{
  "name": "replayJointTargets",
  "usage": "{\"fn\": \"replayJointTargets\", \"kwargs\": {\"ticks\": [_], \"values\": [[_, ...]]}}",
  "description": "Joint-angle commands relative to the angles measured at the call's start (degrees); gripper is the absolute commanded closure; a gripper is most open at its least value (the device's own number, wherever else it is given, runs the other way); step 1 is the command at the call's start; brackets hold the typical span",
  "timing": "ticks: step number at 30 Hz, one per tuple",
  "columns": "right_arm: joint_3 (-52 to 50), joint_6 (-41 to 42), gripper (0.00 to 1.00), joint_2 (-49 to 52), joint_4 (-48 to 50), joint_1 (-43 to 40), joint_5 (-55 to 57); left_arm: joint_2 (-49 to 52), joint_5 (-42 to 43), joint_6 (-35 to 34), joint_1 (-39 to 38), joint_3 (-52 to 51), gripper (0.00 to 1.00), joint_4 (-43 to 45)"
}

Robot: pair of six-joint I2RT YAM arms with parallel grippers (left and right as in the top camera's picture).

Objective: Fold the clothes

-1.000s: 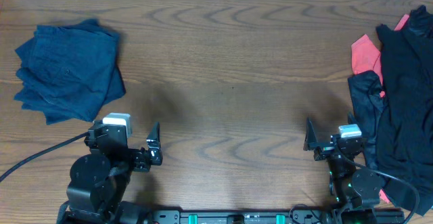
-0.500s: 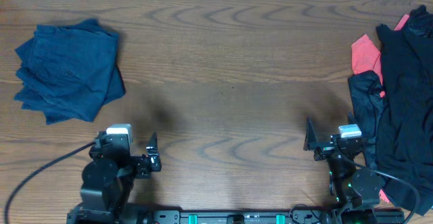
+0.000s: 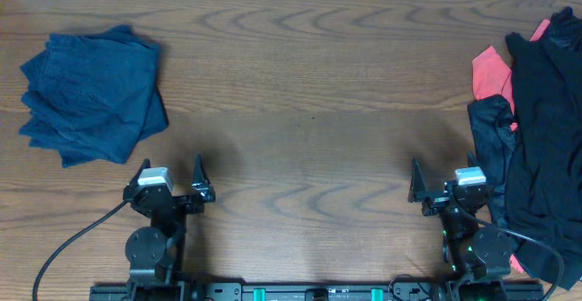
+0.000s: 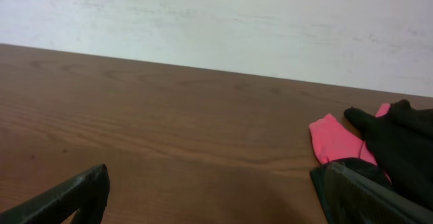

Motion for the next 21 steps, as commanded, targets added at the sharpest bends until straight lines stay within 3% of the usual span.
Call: {"fn": "replayJointTargets", "kwargs": {"ticks": [1,7,13,21], "values": [[-0.1,-0.6,0.01,-0.2,-0.2,-0.3,-0.6,-0.7,-0.7,0.4,1.3,-2.9,0.02,6.5],[-0.1,-0.6,0.01,-0.2,-0.2,-0.4,-0.6,-1.0,-0.7,4.5,1.5,-4.2,0.02,12.5],[-0.1,-0.6,0.01,-0.2,-0.2,-0.4,-0.6,-1.0,-0.1,3.8,1.2,-4.2,0.02,-1.6],[-0.1,-0.6,0.01,-0.2,-0.2,-0.3,-0.6,-0.9,-0.1,3.8,1.2,-4.2,0.02,-1.0]]}}
